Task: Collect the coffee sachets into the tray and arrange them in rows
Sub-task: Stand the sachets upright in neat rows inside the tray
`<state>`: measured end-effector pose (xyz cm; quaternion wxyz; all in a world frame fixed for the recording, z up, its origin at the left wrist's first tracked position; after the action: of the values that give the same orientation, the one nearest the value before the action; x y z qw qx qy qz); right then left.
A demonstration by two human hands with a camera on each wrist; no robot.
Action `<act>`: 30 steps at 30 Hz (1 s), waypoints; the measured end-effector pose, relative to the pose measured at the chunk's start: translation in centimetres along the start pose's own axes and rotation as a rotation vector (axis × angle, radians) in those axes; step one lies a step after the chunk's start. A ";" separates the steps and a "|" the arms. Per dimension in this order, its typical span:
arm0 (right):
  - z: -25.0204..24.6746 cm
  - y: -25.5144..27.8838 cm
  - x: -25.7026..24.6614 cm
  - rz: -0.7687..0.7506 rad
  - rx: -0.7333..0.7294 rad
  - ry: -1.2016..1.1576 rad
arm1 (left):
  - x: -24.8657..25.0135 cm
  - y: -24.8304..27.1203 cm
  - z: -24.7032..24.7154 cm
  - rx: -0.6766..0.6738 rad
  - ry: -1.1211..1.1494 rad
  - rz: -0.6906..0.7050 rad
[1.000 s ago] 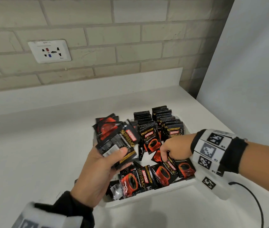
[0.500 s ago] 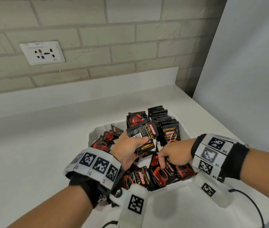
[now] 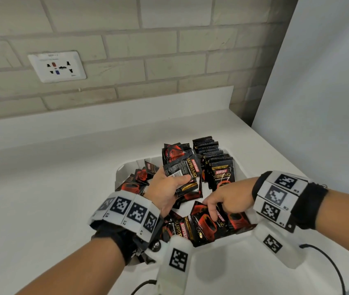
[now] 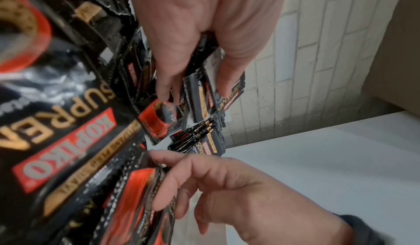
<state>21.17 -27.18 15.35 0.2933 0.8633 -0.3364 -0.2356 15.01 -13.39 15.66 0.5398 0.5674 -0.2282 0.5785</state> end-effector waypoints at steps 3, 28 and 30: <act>-0.2 0.2 0.3 -0.007 0.037 -0.072 | 0.2 0.4 0.0 -0.040 0.007 -0.009; 1.1 4.6 -5.1 -0.102 0.756 -1.176 | -0.9 7.2 -3.0 -0.029 0.256 0.025; 1.6 4.4 -5.2 -0.102 0.761 -1.243 | -1.0 7.5 -3.2 -0.037 0.271 0.005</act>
<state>14.79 -26.67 18.18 -0.2833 0.6269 -0.4589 -0.5623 6.85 -13.32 16.60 0.5746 0.4735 -0.1651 0.6468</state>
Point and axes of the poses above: each hand's wrist, its own y-axis away from the middle knuckle, its own z-axis out of the palm, x = y × z, the point moved 2 cm from there along -y, towards the middle knuckle, and after that the axes turned 9 degrees about x, right-handed, at the moved point
